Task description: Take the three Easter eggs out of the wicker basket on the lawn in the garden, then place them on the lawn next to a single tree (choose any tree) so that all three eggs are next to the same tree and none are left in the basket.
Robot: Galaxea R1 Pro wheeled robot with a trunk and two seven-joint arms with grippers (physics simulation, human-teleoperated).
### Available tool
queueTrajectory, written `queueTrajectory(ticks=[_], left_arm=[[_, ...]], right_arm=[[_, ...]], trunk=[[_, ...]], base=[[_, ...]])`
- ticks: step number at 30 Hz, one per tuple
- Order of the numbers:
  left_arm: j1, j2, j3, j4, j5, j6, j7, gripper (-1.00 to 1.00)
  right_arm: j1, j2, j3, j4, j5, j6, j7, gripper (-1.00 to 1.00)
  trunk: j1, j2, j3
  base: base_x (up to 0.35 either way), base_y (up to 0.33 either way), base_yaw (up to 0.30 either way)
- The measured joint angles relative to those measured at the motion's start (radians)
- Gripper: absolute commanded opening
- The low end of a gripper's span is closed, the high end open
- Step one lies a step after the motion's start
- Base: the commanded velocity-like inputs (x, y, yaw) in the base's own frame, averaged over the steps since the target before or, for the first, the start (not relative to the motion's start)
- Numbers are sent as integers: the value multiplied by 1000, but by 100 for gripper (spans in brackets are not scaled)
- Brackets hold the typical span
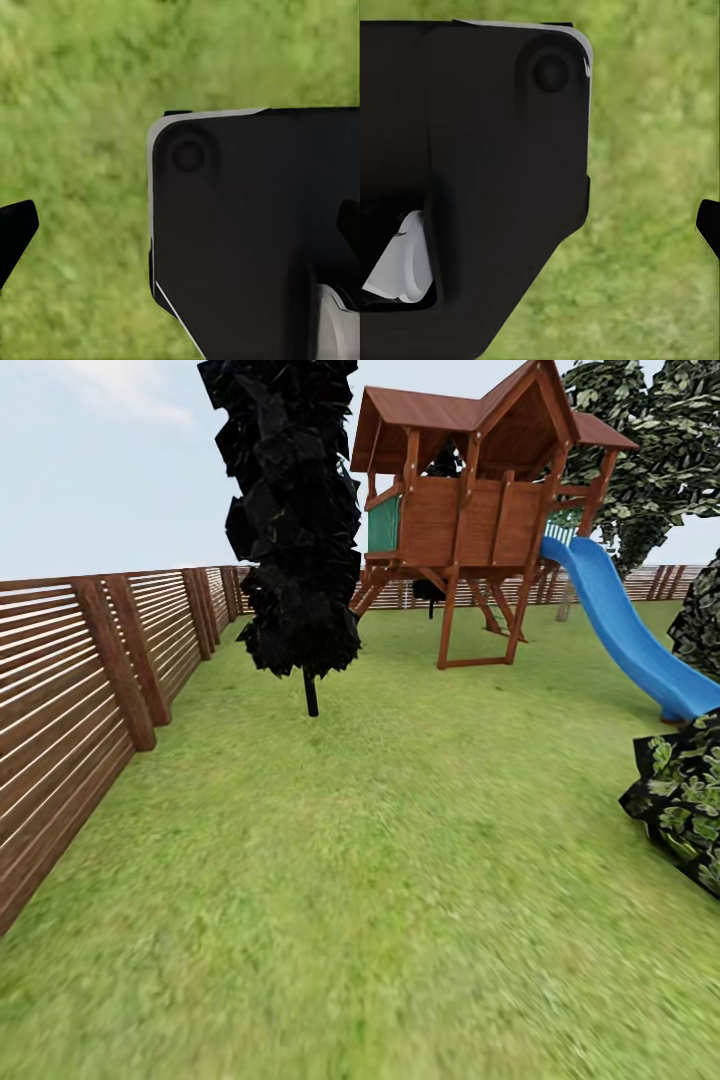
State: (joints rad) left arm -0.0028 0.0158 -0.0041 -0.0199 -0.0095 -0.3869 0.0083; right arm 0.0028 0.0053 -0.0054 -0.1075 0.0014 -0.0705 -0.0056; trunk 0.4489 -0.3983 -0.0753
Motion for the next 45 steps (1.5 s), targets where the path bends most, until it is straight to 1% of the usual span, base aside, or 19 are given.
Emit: queueTrajectory(ticks=[45], left_arm=[[0, 1, 0, 0, 1, 0, 0, 100]], right_arm=[[0, 0, 0, 0, 0, 0, 0, 100]], trunk=[[0, 0, 0]], base=[[322, 0, 0]])
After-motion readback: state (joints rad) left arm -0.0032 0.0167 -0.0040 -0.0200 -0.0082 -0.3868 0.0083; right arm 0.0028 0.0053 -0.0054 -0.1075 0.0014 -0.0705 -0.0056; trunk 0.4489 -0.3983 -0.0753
